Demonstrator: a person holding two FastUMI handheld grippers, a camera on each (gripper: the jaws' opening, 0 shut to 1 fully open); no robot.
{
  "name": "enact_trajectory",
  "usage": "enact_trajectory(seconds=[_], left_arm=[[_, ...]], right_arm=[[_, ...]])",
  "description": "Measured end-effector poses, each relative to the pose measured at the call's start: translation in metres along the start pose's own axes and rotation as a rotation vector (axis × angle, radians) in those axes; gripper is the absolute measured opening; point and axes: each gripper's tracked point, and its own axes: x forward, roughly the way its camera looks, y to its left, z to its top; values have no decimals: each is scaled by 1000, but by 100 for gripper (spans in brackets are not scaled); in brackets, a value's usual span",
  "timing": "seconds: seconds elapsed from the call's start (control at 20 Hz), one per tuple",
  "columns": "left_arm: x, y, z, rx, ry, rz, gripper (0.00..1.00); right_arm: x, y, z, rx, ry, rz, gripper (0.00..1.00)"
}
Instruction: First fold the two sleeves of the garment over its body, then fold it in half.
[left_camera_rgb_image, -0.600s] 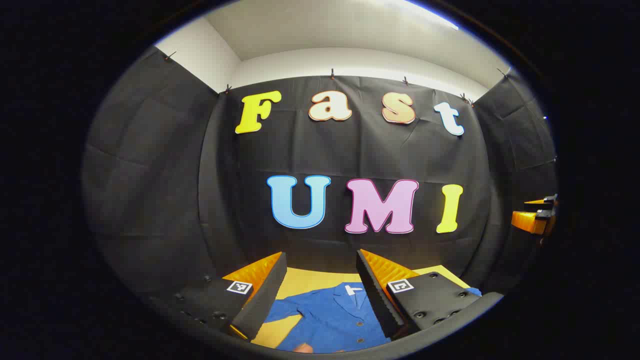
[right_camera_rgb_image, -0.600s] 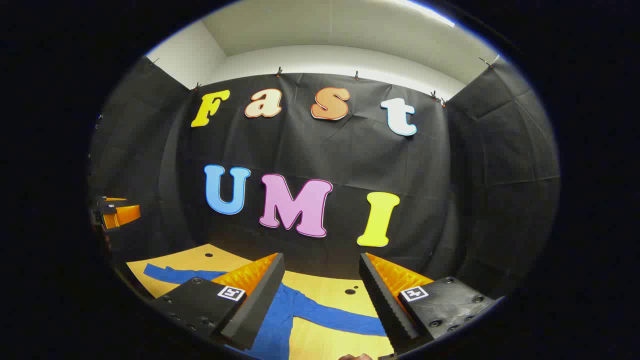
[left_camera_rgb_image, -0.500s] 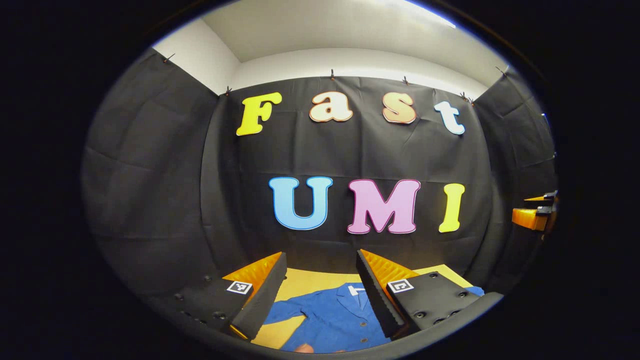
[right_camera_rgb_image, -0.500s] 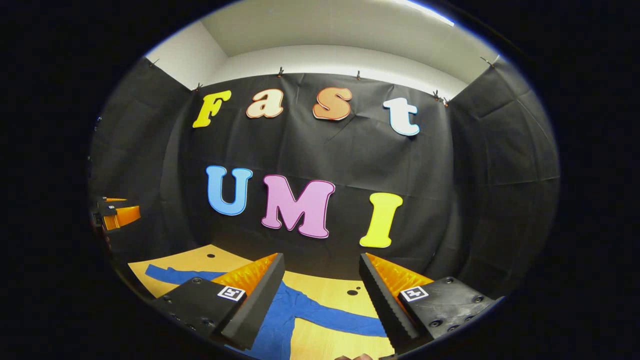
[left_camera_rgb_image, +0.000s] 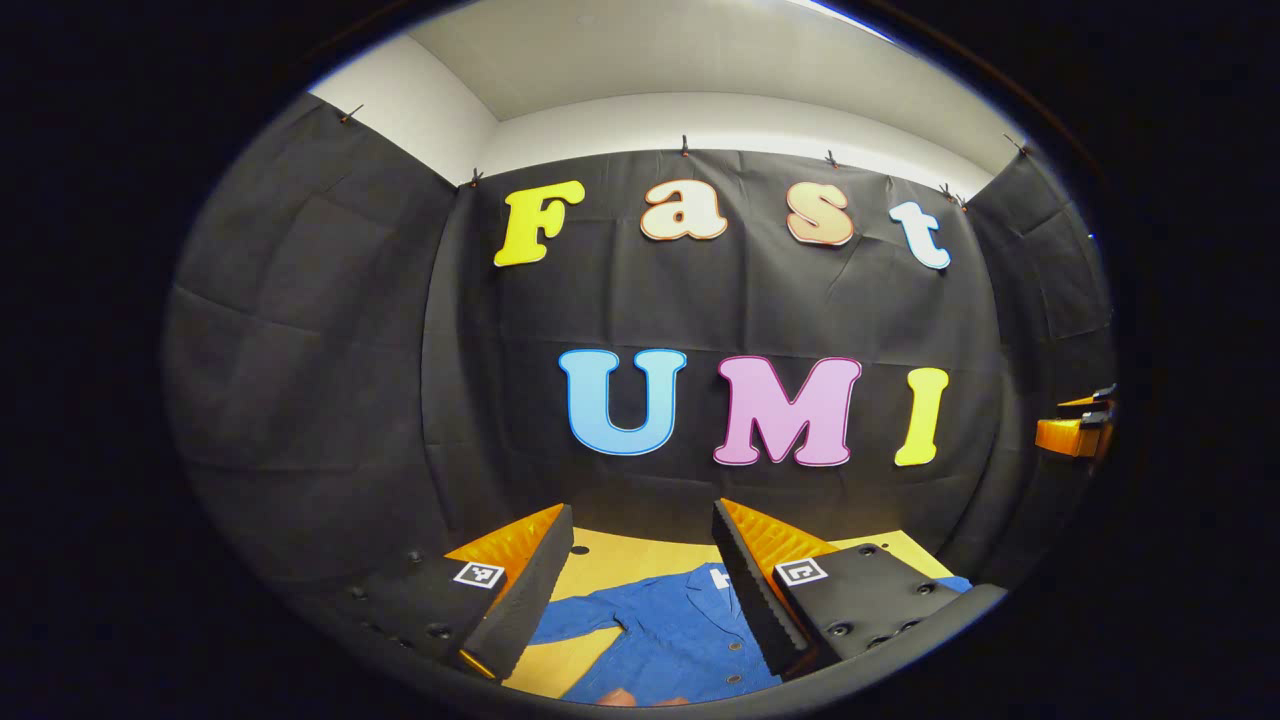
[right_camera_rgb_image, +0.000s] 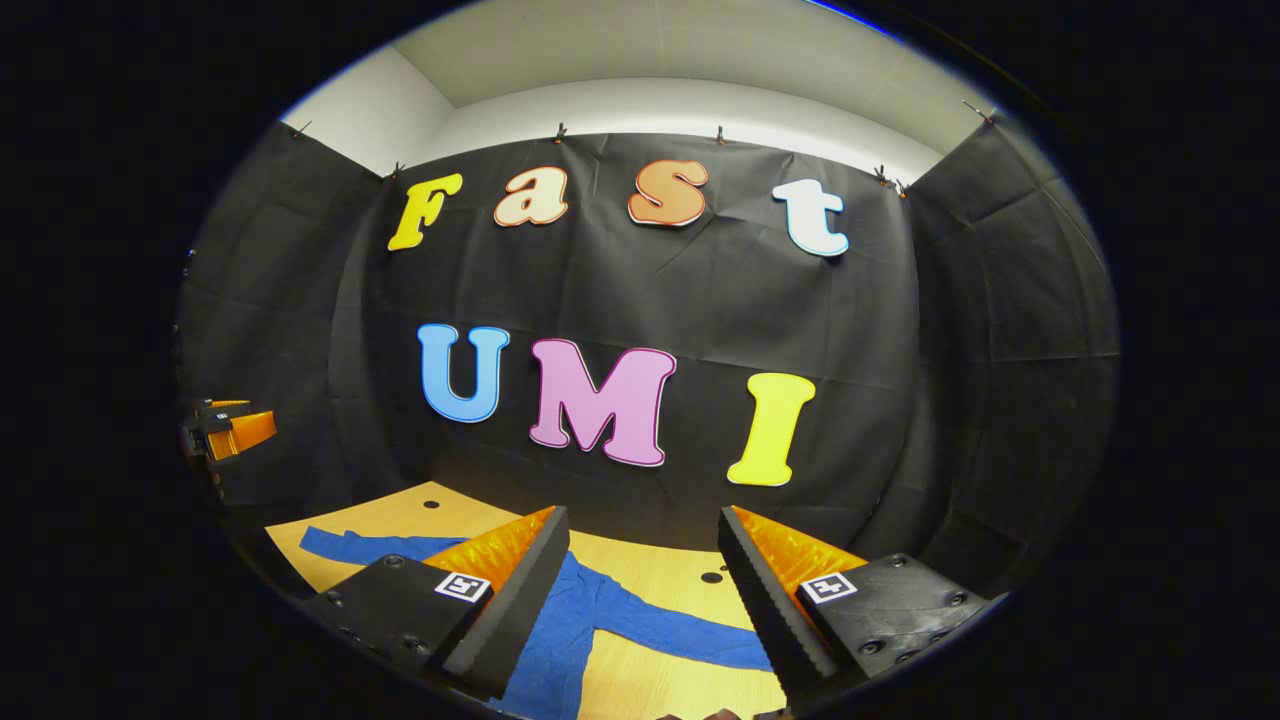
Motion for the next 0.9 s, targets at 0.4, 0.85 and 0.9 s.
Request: enact_trajectory(seconds=[0.4,0.85,0.9], left_arm=[[-3,-12,-8,-1,20,-31,81],[1,-8,-19,6,62,-55,80],[1,-9,-23,-3,71,-60,80]], right_arm=[[2,-2,4,39,43,16,96],[31,-8,-26,148,233,16,96],[37,-18,-39,164,292,-10,96]])
